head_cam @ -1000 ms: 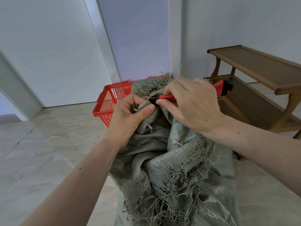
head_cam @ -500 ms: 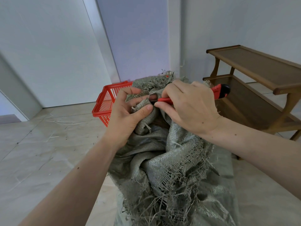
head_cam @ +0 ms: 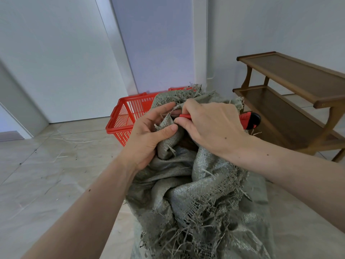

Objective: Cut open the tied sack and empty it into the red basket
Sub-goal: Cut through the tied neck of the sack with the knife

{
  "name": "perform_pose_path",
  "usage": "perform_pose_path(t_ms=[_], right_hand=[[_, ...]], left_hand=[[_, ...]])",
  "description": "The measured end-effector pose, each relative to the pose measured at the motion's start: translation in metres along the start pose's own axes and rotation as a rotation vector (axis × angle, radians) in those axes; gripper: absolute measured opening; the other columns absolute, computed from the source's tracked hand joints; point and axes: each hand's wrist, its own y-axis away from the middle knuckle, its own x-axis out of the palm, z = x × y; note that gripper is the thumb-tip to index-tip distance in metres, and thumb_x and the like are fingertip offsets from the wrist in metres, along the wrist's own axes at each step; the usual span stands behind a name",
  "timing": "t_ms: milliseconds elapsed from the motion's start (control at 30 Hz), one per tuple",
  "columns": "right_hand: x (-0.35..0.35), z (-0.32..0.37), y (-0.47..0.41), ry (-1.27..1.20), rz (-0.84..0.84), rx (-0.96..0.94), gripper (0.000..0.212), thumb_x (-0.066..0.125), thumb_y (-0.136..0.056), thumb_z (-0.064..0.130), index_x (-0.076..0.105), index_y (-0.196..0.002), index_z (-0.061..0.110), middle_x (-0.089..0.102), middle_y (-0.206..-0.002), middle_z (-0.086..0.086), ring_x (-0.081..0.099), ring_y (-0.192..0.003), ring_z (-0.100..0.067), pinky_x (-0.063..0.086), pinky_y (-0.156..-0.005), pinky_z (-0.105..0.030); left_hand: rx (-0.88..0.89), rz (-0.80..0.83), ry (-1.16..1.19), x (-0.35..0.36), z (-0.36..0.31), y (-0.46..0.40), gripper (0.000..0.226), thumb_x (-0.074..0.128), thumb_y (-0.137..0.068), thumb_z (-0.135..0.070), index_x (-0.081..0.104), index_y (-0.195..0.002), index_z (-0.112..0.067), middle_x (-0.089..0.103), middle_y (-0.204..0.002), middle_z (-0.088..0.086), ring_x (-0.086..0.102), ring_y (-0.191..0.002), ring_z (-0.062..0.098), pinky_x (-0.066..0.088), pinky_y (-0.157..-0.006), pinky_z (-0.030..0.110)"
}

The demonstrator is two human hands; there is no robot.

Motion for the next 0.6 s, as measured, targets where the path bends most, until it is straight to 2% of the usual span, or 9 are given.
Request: perform_pose_path(t_ms=[67,133,267,400,533,600], right_hand=[[-0.002,0.0,-0.003,0.028,0.088,0.033,0.037,0.047,-0.099,0.052,0.059,-0.107,0.019,0.071,-0.082,-0.002,0.07,-0.076,-0.029,0.037,-0.054,-0.031],[-0.004,-0.001,-0.004,0.033,0.106,0.053,0.038,0.045,-0.099,0.054,0.059,-0.111,0.02,0.071,-0.086,-0.003,0.069,-0.082,-0.03,0.041,-0.057,-0.033],[-0.007,0.002,-0.002,0.026,0.082,0.065,0.037,0.048,-0.099,0.052,0.06,-0.106,0.018,0.071,-0.081,-0.003,0.069,-0.077,-0.031,0.041,-0.056,-0.033],[-0.009,0.007,-0.004,0.012,0.111,0.08,0.038,0.043,-0.1,0.052,0.057,-0.112,0.019,0.072,-0.089,-0.003,0.07,-0.084,-0.03,0.043,-0.061,-0.035],[-0.011,0.009,-0.005,-0.031,0.094,0.09,0.037,0.045,-0.1,0.052,0.058,-0.109,0.018,0.072,-0.087,-0.002,0.07,-0.083,-0.031,0.045,-0.062,-0.036],[-0.011,0.009,-0.003,-0.042,0.059,0.084,0.037,0.048,-0.099,0.051,0.06,-0.105,0.017,0.073,-0.083,-0.002,0.07,-0.079,-0.031,0.049,-0.062,-0.037]], left_hand=[[-0.003,-0.004,0.018,-0.001,0.002,0.0,0.059,0.07,-0.075,0.008,0.057,-0.132,-0.005,0.071,-0.119,0.01,0.065,-0.114,0.02,0.056,-0.093,0.032],[-0.005,-0.009,0.034,-0.002,0.003,-0.001,0.06,0.073,-0.074,0.007,0.058,-0.131,-0.006,0.071,-0.119,0.009,0.065,-0.114,0.02,0.056,-0.092,0.032],[0.005,-0.008,0.05,-0.004,0.005,-0.003,0.056,0.071,-0.074,0.006,0.061,-0.127,-0.009,0.073,-0.117,0.005,0.066,-0.113,0.017,0.056,-0.09,0.029],[0.013,-0.002,0.042,-0.002,0.008,-0.003,0.053,0.073,-0.075,0.008,0.063,-0.124,-0.009,0.074,-0.113,0.006,0.068,-0.108,0.017,0.057,-0.089,0.03],[-0.006,-0.024,0.071,0.002,0.011,-0.002,0.039,0.074,-0.078,0.005,0.068,-0.113,-0.01,0.071,-0.107,0.013,0.07,-0.1,0.02,0.059,-0.087,0.033],[-0.012,-0.045,0.074,0.002,0.012,-0.002,0.028,0.073,-0.077,-0.002,0.07,-0.104,-0.008,0.074,-0.097,0.012,0.072,-0.088,0.018,0.06,-0.08,0.031]])
